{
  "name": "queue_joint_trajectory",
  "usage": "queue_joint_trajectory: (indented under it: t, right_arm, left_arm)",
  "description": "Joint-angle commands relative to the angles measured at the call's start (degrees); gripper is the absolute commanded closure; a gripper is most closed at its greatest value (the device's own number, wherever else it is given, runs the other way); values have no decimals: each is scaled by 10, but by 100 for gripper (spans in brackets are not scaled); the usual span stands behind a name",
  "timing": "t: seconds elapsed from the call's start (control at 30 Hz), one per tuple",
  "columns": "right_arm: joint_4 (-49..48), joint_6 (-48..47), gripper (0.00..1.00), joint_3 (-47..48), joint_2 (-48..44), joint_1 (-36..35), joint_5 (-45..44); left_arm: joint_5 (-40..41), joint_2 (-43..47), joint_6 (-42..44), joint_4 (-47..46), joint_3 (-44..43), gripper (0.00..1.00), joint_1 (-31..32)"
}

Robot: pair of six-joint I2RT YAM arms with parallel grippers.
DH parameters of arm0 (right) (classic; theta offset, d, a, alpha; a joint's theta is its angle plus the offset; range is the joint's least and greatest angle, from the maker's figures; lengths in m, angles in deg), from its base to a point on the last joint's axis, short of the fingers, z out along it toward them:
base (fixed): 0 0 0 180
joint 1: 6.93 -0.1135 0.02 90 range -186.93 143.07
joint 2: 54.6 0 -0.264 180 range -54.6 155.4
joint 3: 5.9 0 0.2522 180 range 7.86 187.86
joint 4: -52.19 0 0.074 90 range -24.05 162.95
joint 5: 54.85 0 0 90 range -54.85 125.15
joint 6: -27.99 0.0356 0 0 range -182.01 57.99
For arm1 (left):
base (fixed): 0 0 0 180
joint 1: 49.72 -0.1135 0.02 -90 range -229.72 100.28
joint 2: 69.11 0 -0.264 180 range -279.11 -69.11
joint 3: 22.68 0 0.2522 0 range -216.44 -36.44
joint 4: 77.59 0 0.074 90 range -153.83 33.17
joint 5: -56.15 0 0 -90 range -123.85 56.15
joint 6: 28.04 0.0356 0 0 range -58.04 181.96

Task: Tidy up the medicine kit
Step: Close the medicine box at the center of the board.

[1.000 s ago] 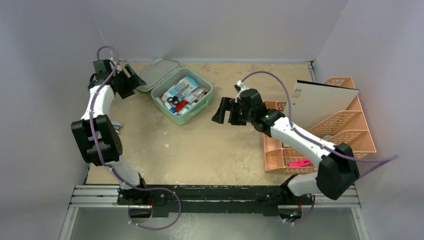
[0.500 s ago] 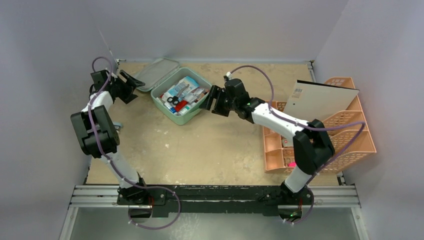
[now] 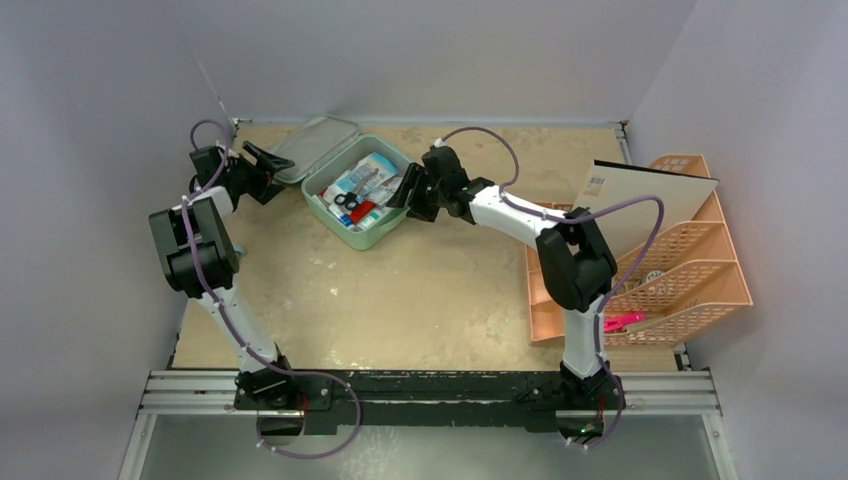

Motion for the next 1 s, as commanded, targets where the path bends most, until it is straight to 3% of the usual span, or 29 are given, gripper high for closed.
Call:
queue_joint_trajectory:
  t: [0.0, 0.23, 0.47, 0.97]
  right_arm:
    - [40, 8, 40, 57, 23, -3, -23]
    - [43, -3, 48, 73, 65, -4, -30]
    - [51, -16, 53, 75, 82, -4, -33]
    - [41, -41, 62, 68, 91, -3, -28]
  left_arm:
    - [-40, -4, -17, -98, -21, 23, 0]
    - [-39, -18, -12, -123, -34, 23, 0]
    - [-80, -26, -69, -250, -23, 23, 0]
    - [-147, 38, -43, -351, 22, 23, 1]
